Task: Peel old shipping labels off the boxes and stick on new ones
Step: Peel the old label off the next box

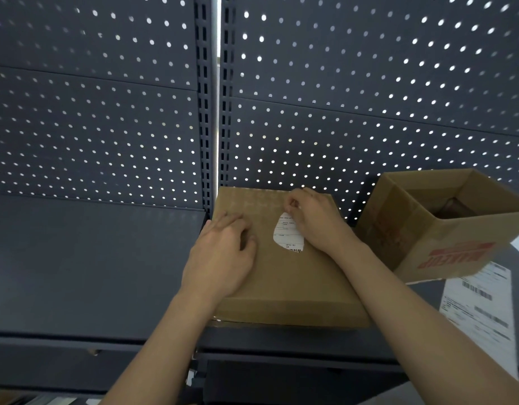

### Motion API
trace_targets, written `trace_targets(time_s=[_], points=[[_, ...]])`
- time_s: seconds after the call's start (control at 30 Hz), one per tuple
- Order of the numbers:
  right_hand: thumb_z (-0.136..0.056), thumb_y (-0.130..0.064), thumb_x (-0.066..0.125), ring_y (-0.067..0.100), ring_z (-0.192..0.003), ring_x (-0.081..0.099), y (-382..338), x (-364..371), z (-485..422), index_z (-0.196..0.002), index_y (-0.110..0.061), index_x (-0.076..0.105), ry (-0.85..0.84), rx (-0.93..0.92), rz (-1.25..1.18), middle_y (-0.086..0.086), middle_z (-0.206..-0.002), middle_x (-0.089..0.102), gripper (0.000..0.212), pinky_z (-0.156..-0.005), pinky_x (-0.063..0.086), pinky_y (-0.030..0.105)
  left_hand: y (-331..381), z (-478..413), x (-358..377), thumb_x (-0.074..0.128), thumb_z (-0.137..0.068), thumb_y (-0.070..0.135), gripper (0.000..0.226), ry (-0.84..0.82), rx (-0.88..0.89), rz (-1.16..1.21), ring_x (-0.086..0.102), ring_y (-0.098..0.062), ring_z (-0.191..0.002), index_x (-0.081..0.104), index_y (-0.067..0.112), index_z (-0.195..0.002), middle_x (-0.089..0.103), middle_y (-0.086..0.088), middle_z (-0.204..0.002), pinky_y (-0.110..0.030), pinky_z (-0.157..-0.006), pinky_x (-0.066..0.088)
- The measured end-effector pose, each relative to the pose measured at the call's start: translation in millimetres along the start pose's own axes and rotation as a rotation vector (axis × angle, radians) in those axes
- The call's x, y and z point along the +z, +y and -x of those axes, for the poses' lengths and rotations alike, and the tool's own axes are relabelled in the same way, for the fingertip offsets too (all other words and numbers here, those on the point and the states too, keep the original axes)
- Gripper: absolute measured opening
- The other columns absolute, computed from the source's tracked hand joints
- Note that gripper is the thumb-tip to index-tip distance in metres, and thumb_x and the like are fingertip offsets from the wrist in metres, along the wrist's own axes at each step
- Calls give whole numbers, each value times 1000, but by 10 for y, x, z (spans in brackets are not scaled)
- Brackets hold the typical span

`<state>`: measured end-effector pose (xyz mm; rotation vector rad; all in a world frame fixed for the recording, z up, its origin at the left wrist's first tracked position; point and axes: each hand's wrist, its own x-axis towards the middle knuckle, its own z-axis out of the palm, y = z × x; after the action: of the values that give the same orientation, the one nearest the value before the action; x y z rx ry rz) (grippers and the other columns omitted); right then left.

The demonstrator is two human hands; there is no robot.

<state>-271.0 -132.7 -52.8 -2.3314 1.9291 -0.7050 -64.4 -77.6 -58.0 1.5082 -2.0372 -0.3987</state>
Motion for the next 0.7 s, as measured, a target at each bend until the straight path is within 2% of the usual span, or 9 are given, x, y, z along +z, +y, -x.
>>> trace_targets(time_s=[0.07,0.17,0.33,0.43,0.5,0.6,0.7], points=[[-97,-26,55,12,-91,52,-13,-25,21,-110,-16,64,-8,-13,-11,-3,-103,58,18,-81,40,25,-2,-2,0,47,-97,32,31,0,-5,2,30,-7,-136,62,20,-121,44,13,-146,-34,-114,23],[-96,-24,58,11,-83,52,-1,-16,24,-101,-17,70,-7,-28,19,-5,-95,56,15,-76,41,25,2,-1,-1,46,-97,32,31,-1,-3,-1,31,-7,-135,61,22,-122,44,13,-146,-34,-114,24],[-94,-28,57,17,-75,61,8,41,1,-92,-21,72,84,-78,158,-4,-89,62,16,-77,50,40,-9,-8,5,46,-97,32,31,-3,9,0,32,-8,-136,61,21,-122,44,12,-146,-35,-117,24],[-95,-30,55,17,-70,60,3,53,-1,-91,-21,71,87,-83,222,-6,-87,61,19,-72,51,40,-7,-3,1,47,-97,32,31,-6,6,-2,33,-10,-135,61,22,-123,45,12,-146,-38,-115,28],[-96,-30,52,17,-68,59,1,50,-3,-89,-22,69,84,-88,251,-8,-85,58,20,-71,51,40,-2,1,-2,47,-97,32,31,-2,3,-2,32,-9,-136,61,21,-123,44,12,-146,-37,-116,24],[-98,-29,49,15,-70,55,-17,49,-9,-90,-21,66,45,-74,233,-9,-85,51,20,-73,49,40,-1,-1,2,47,-98,31,31,3,10,-5,30,-7,-137,60,21,-123,45,12,-145,-32,-116,18],[-97,-28,50,18,-73,58,6,54,-3,-89,-22,65,64,-47,178,-7,-87,57,17,-77,49,42,1,3,-2,47,-98,31,30,7,10,-2,31,-8,-136,61,21,-123,46,12,-144,-33,-116,20]])
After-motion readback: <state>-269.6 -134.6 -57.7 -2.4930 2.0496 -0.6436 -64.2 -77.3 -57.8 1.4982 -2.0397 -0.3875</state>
